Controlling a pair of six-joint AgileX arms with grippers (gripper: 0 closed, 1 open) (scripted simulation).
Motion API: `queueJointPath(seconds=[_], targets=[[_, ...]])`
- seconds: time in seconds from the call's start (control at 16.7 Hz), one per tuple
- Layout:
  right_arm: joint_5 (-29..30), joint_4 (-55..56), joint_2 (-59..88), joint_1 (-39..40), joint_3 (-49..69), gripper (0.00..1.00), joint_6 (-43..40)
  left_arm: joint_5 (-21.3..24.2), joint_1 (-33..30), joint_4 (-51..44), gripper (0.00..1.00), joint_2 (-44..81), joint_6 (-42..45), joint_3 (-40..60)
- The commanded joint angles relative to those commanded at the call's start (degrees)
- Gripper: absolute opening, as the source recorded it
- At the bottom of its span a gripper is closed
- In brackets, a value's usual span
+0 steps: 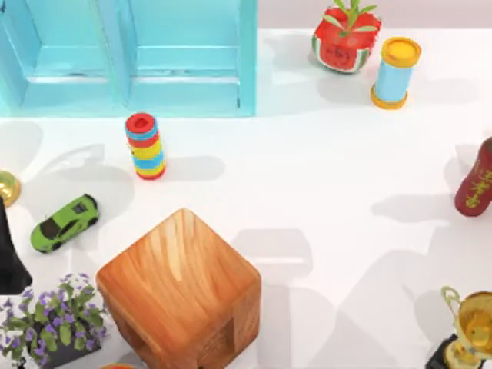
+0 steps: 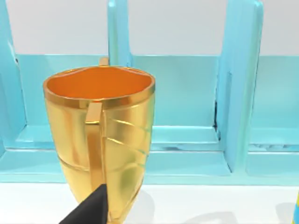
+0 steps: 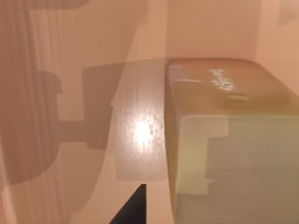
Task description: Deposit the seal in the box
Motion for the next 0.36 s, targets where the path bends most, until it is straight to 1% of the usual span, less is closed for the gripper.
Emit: queueJointPath(seconds=[0.06,0.36], targets=[[0.0,0.0,0.0,0.0,0.0,1.0,0.0,0.0,0.0,0.0,1.0,0.0,0.0,0.0],[0.0,0.0,0.0,0.0,0.0,1.0,0.0,0.0,0.0,0.0,1.0,0.0,0.0,0.0]])
